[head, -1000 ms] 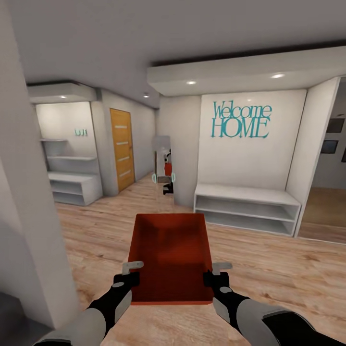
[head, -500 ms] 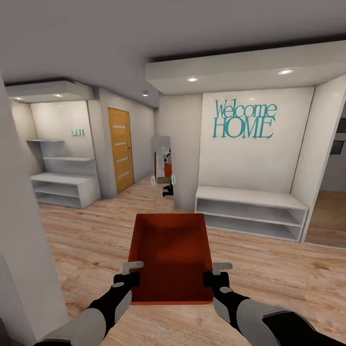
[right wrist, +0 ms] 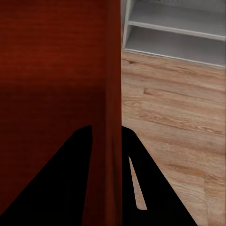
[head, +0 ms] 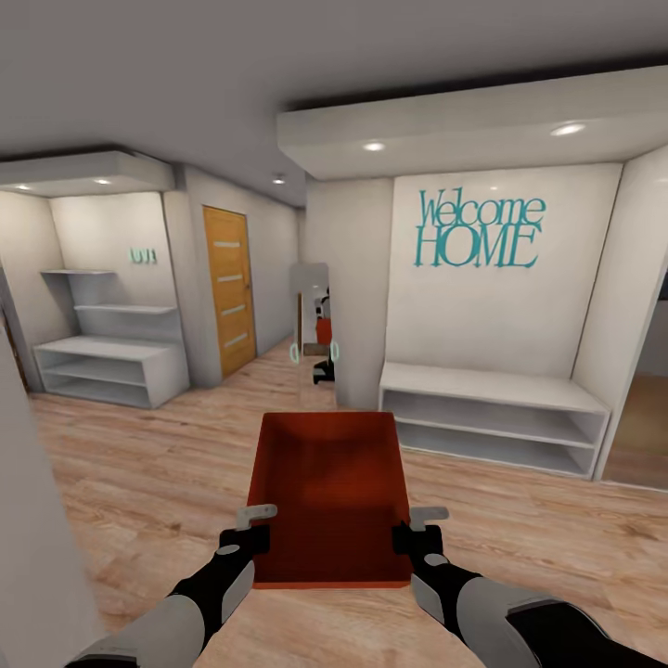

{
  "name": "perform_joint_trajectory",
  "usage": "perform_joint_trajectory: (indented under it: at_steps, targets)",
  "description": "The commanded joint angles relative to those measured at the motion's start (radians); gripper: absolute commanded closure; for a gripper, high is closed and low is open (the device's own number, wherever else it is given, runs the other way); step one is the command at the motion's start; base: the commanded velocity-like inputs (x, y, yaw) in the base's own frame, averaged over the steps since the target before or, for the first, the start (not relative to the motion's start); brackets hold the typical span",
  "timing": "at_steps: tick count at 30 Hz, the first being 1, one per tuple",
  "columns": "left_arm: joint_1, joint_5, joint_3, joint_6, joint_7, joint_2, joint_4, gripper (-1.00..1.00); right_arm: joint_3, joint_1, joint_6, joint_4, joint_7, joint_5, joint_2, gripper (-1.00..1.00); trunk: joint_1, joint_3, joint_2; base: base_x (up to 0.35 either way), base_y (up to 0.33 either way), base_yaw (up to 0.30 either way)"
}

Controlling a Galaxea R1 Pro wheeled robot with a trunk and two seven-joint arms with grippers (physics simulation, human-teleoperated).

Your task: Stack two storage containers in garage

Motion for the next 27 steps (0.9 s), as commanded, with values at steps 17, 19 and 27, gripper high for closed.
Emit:
perform_joint_trajectory:
  at_steps: [17, 19, 27]
  targets:
    - [0.001, 0.005, 0.006, -0.002, 0.008, 0.014, 0.003, 1.0, -0.039, -0.002, 0.0, -0.053, 0.006, 0.033, 0.001, 1.0, 0.001, 0.0, -0.001, 0.32, 0.0, 0.0]
    - [0.001, 0.005, 0.006, -0.002, 0.008, 0.014, 0.003, 1.0, -0.039, -0.002, 0.001, -0.053, 0.006, 0.034, 0.001, 1.0, 0.001, 0.0, -0.001, 0.32, 0.0, 0.0]
    - [0.001, 0.005, 0.006, -0.002, 0.008, 0.014, 0.003, 1.0, -0.039, -0.002, 0.0, -0.053, 0.006, 0.035, 0.002, 1.0, 0.001, 0.0, -0.001, 0.32, 0.0, 0.0]
